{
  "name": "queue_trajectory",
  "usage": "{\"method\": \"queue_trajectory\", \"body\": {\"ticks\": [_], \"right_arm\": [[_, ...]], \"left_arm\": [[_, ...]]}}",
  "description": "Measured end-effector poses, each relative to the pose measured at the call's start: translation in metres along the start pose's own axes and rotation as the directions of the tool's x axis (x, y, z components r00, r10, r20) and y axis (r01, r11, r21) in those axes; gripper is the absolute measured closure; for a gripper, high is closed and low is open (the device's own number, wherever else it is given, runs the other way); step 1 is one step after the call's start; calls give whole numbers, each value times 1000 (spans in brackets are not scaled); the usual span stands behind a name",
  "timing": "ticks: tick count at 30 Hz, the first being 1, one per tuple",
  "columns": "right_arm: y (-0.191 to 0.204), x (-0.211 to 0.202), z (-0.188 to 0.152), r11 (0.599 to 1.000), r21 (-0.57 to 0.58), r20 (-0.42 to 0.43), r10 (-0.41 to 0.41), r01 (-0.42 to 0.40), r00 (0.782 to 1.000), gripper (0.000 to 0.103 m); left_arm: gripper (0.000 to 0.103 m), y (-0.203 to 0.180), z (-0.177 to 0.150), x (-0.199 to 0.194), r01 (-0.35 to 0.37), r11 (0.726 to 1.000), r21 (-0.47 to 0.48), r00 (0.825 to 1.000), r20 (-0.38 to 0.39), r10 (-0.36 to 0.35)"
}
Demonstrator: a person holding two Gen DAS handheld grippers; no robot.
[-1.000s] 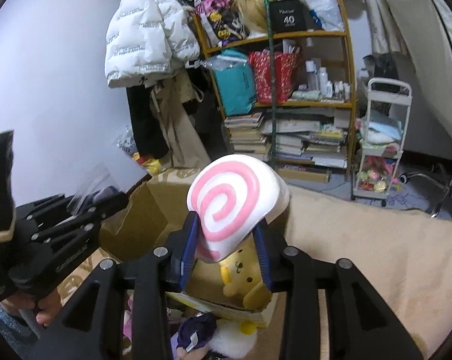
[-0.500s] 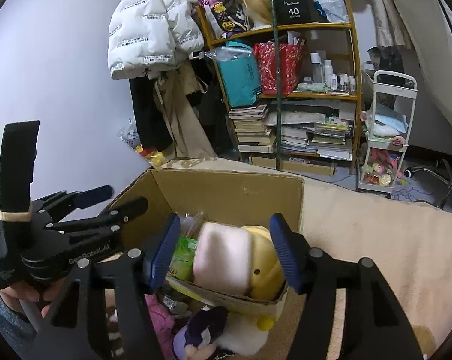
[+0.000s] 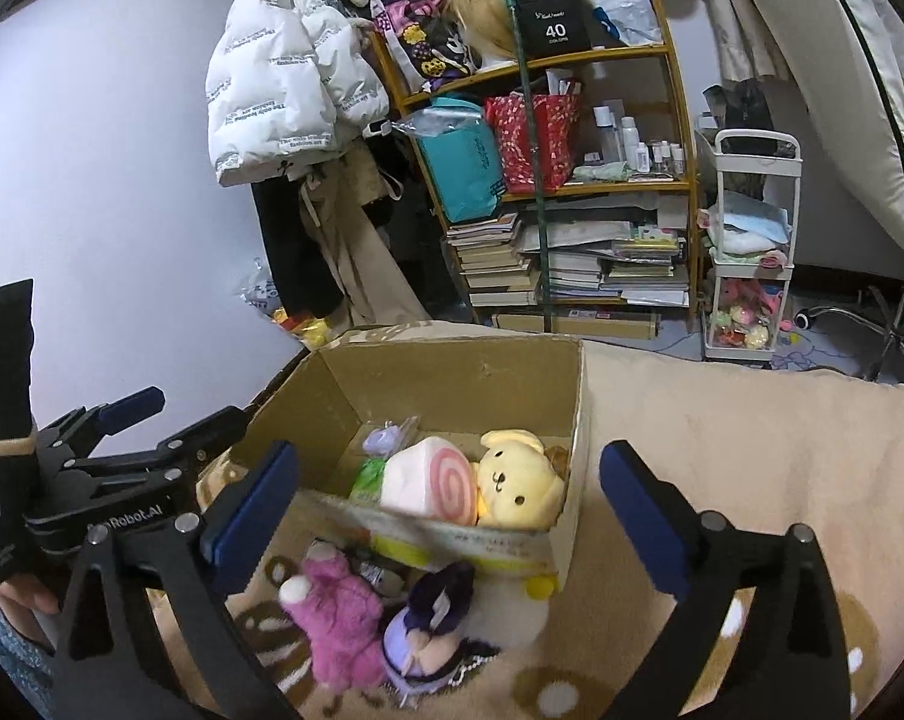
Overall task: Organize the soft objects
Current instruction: 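Withdraw both tools from the box and lower them toward the remaining toys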
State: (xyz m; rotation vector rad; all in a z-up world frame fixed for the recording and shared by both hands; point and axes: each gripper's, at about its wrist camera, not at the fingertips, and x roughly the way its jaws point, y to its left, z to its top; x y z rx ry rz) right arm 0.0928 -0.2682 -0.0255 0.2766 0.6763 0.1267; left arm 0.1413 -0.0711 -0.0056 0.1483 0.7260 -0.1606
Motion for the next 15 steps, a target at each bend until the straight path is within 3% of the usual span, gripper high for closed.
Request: {"method": "queue_trajectory", "body": {"ticks": [15], "right_arm": [[18, -59, -23, 1000, -21, 27, -3, 4, 1000, 0]], "left_arm": [[3, 16, -34, -70, 5, 999, -38, 999, 36, -3]]}}
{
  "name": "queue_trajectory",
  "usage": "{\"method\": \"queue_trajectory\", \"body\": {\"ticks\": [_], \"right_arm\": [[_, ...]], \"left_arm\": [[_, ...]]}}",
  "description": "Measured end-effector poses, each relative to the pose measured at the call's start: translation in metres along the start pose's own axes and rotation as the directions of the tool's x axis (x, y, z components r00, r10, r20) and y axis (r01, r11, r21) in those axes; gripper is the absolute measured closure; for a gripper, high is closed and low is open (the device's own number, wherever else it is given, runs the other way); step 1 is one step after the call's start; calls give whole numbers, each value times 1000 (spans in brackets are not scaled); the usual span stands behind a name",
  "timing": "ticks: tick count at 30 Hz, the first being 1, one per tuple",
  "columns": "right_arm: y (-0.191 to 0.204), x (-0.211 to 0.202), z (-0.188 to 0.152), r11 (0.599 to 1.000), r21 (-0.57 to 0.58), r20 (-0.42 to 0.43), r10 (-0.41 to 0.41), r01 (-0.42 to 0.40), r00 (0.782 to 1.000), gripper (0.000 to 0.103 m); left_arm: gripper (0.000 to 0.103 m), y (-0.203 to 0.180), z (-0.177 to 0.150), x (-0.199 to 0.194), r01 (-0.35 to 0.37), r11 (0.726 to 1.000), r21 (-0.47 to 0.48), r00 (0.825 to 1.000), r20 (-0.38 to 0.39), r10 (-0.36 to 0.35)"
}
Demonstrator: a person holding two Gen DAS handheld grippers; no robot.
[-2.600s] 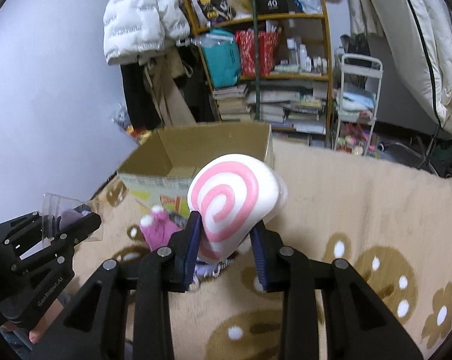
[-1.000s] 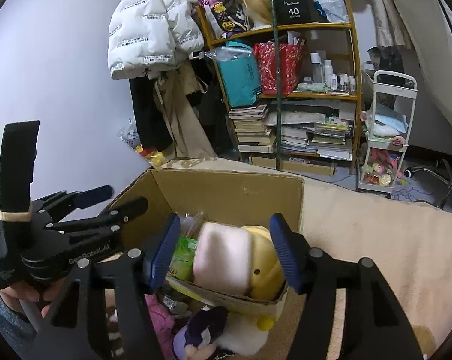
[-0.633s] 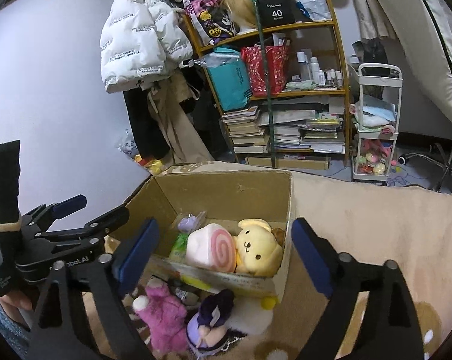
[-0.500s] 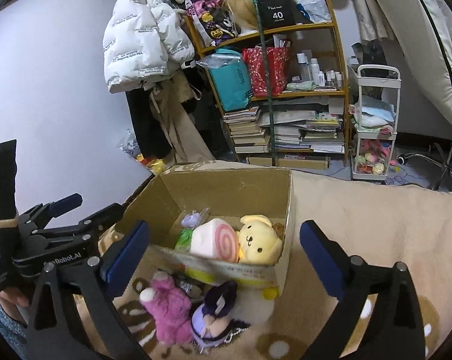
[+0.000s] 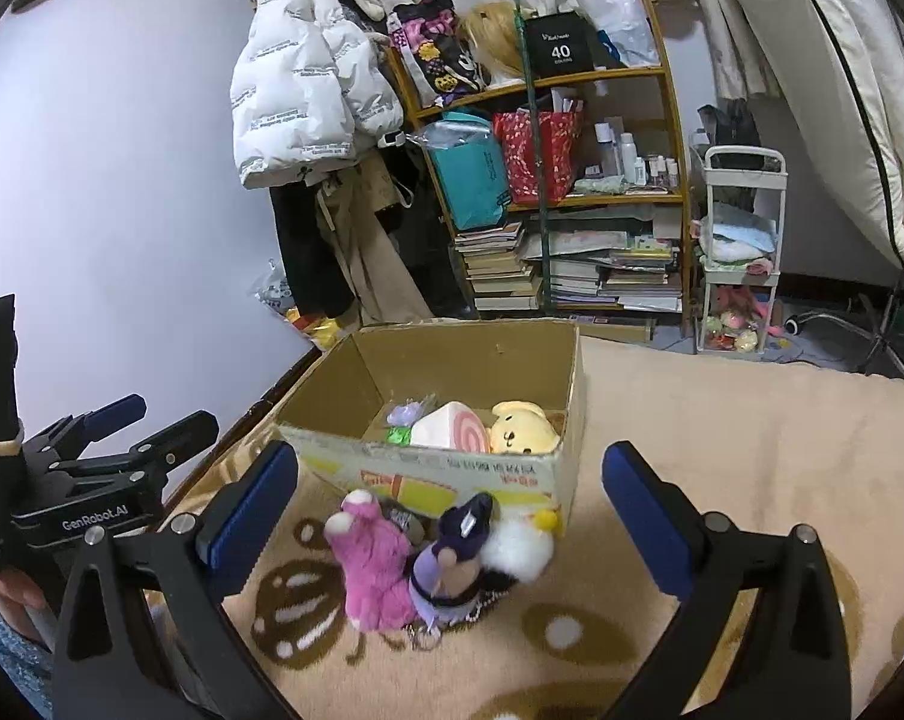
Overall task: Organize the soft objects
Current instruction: 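Withdraw both tools from the box and lower them toward the remaining toys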
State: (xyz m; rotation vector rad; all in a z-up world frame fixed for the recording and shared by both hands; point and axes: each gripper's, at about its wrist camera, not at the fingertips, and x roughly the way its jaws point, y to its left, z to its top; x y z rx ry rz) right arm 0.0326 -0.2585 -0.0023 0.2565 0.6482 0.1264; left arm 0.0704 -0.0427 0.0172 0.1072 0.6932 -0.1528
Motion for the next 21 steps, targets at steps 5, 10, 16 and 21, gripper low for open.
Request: {"method": "queue_trajectory", "body": {"ticks": [5, 10, 16, 21], "right_arm": [[6, -19, -8, 1000, -5, 17, -5, 5, 1000, 0], [13, -28, -16, 1000, -3, 18, -7, 7, 1000, 0], [17, -27, -21, 1000, -25, 13, -16, 16, 1000, 0], [16, -19, -23, 999, -40, -6, -22, 22, 1000, 0]], "left_arm": [[3, 1, -13, -21, 9, 1000, -2, 1000, -14, -9], [3, -2, -25, -31, 5, 1000, 8, 1000, -16, -5], [3, -5, -33, -20, 14, 1000, 14, 999, -30, -14], [3, -7, -37, -8, 37, 999, 21, 999, -33, -36]]}}
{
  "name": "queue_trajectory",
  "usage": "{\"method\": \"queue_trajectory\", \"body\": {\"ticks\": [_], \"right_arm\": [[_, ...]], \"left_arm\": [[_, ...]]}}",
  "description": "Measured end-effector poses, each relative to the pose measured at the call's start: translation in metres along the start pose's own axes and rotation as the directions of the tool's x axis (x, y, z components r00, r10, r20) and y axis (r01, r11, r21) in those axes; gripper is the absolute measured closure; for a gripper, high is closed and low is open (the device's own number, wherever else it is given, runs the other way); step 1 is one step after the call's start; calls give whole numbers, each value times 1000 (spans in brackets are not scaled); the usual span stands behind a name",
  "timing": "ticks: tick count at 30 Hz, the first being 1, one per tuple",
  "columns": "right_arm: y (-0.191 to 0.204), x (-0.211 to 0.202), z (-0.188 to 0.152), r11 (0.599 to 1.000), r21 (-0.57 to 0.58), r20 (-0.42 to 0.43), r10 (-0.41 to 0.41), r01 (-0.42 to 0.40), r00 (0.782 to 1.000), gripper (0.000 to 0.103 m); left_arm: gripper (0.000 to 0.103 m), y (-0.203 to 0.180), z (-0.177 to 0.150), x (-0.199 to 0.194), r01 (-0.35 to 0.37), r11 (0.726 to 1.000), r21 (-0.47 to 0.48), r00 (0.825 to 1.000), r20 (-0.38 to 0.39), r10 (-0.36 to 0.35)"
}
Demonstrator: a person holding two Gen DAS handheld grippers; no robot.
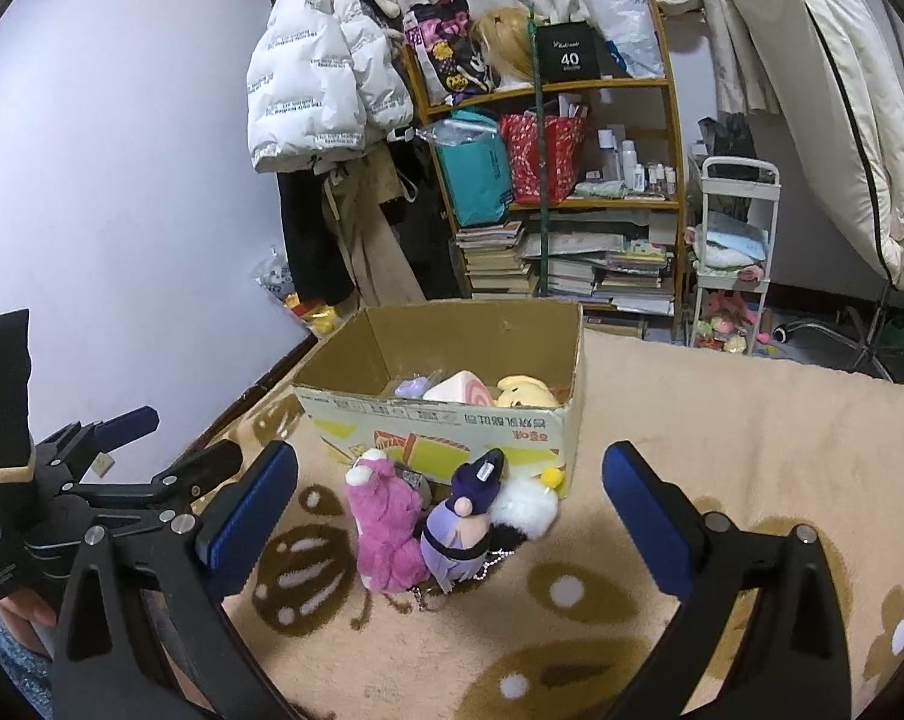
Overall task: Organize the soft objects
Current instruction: 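Withdraw both tools from the box and lower them toward the remaining toys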
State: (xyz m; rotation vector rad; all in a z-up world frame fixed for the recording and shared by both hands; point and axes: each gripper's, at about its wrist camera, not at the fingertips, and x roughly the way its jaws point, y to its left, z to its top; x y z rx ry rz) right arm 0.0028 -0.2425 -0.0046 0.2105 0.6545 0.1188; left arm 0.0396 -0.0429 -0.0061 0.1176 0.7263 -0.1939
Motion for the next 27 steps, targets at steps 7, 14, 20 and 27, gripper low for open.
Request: {"method": "queue_trajectory", "body": {"ticks": [7, 14, 20, 27], "right_arm": [[-6, 8, 2, 999, 32, 9, -19, 19, 1000, 0], [-9, 26, 4, 999, 44, -20, -19, 20, 1000, 5], [-14, 47, 3, 997, 72, -76, 0, 6, 997, 24], [-19, 78, -5, 996, 89, -174, -4, 19, 985, 38]], "left_arm": [[3, -1, -2, 13, 26, 1000, -12, 1000, 11, -26], [3, 1, -1, 30, 29, 999, -35, 999, -22, -29], [3, -4, -2, 47, 39, 999, -28, 998, -57, -40], [3, -17, -11, 75, 44, 999, -18, 990, -130, -46]]}}
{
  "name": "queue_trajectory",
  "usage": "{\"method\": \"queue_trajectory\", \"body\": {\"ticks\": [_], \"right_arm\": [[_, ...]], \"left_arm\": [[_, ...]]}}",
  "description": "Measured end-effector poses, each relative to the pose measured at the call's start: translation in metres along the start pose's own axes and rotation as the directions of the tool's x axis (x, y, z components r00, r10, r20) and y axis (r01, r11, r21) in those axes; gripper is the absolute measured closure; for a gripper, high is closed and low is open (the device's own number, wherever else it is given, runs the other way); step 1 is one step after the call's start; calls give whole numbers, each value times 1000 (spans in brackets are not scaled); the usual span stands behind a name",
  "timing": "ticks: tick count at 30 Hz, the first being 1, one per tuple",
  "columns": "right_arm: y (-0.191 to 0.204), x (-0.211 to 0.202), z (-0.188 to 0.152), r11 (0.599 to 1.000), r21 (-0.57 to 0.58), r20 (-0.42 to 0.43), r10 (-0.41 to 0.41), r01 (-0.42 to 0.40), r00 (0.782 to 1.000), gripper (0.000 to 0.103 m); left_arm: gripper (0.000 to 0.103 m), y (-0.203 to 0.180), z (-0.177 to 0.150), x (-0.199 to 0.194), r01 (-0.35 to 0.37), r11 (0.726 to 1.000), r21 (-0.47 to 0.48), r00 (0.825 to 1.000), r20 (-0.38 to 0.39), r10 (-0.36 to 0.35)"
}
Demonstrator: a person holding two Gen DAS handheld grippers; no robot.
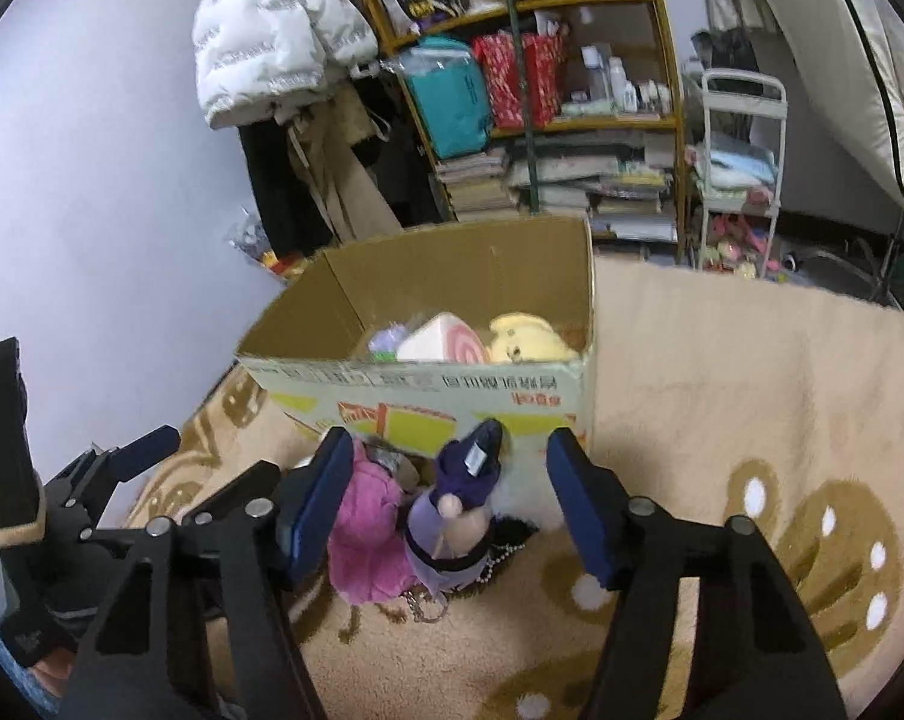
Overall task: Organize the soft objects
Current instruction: 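Withdraw both tools from the box and lower them toward the remaining toys, then grasp the pink plush with the left tool while the right tool grasps the purple-hat doll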
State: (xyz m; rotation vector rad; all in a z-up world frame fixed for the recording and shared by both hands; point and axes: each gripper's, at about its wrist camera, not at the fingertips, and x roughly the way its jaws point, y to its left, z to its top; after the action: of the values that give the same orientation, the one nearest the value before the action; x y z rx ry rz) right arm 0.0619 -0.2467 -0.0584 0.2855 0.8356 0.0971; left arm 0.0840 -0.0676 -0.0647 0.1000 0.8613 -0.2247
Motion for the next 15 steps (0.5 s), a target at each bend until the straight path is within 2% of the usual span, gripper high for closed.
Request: {"method": "queue_trajectory", "body": {"ticks": [6, 9, 15], "right_arm": [[-3, 18, -3, 1000, 6, -45, 10, -10, 999, 38], [0, 26, -4, 1000, -3, -61, 16, -16, 998, 46], [0, 45, -7, 1000, -6, -116, 23, -24, 993, 46]], "left_arm": [[3, -10, -3, 19, 10, 1000, 20, 999, -41, -9], [3, -13, -3, 29, 16, 1000, 17, 998, -61, -15], [3, -23, -7, 41, 20, 999, 47, 996, -89, -16]]}}
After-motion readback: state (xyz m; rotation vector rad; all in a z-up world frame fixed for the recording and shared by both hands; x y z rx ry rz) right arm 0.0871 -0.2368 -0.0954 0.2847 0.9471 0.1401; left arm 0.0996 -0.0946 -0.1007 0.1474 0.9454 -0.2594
